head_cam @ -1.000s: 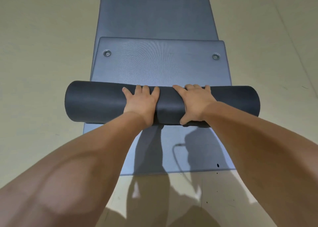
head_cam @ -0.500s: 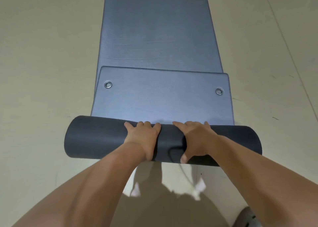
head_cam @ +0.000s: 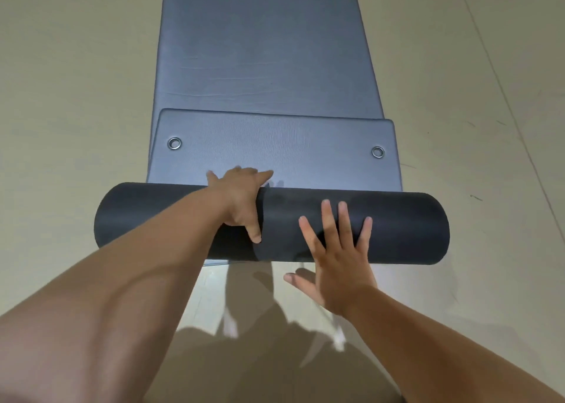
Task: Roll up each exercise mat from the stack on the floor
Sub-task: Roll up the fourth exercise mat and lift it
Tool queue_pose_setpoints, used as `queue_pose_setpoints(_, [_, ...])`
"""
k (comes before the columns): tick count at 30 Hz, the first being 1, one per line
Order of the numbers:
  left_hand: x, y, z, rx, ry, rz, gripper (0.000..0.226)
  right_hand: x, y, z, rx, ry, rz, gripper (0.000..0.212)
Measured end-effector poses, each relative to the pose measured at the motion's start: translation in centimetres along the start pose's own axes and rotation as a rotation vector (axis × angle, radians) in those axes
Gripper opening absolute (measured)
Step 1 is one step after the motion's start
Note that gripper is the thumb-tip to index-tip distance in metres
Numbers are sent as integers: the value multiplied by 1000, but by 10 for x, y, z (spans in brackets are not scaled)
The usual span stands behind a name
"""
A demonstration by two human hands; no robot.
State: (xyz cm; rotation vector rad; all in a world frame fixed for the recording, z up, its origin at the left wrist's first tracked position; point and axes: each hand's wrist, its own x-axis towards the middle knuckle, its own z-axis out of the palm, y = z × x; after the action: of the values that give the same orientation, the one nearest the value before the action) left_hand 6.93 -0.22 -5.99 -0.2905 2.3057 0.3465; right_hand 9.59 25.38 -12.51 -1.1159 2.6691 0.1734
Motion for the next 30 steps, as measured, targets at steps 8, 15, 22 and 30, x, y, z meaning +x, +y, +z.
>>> queue_pose_setpoints(8, [-31, 5, 44, 175, 532, 115, 107, 60, 22, -29, -21, -7, 25, 99])
queue_pose_setpoints(15, [-21, 17, 88, 227, 472, 17, 128, 128, 50, -71, 103, -150, 41, 95])
queue_pose_setpoints(22, [35, 5, 15, 124, 416, 19, 159, 105, 36, -51, 146, 326, 59, 91])
queue_pose_setpoints(30, [79, -5, -60, 252, 302, 19, 169, 154, 50, -58, -71, -96, 114, 166])
